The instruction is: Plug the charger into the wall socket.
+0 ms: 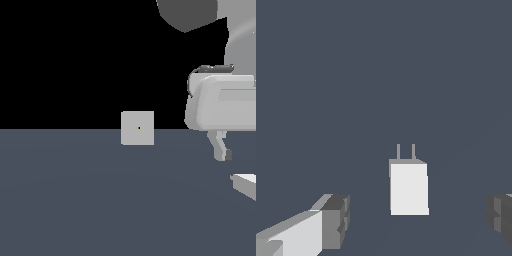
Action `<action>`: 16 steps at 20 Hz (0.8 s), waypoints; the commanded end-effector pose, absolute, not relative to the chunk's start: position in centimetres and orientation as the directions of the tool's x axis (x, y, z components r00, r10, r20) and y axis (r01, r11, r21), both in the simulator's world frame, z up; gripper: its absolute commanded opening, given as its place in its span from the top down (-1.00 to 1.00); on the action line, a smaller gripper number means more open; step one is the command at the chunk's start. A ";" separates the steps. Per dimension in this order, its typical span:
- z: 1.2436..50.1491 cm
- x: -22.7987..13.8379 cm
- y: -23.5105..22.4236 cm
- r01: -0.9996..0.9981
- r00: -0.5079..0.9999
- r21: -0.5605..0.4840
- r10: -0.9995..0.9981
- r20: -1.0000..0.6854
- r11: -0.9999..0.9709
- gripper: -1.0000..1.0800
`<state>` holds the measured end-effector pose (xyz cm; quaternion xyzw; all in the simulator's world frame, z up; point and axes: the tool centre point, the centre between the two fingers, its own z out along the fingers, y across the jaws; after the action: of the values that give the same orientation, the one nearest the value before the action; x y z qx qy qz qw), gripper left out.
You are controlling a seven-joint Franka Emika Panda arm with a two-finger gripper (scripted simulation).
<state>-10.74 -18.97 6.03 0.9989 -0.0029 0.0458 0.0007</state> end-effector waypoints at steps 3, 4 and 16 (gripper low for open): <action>4.8 -10.8 -19.0 -0.006 0.996 0.001 -0.006 0.091 -1.000 -0.92; 4.4 -10.8 -19.0 -0.006 0.996 0.001 -0.006 0.091 -1.000 -0.92; 1.2 -10.7 -19.0 -0.004 0.996 0.000 -0.004 0.092 -1.000 1.00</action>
<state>-10.80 -18.99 1.24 0.9990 -0.0020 0.0455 -0.0002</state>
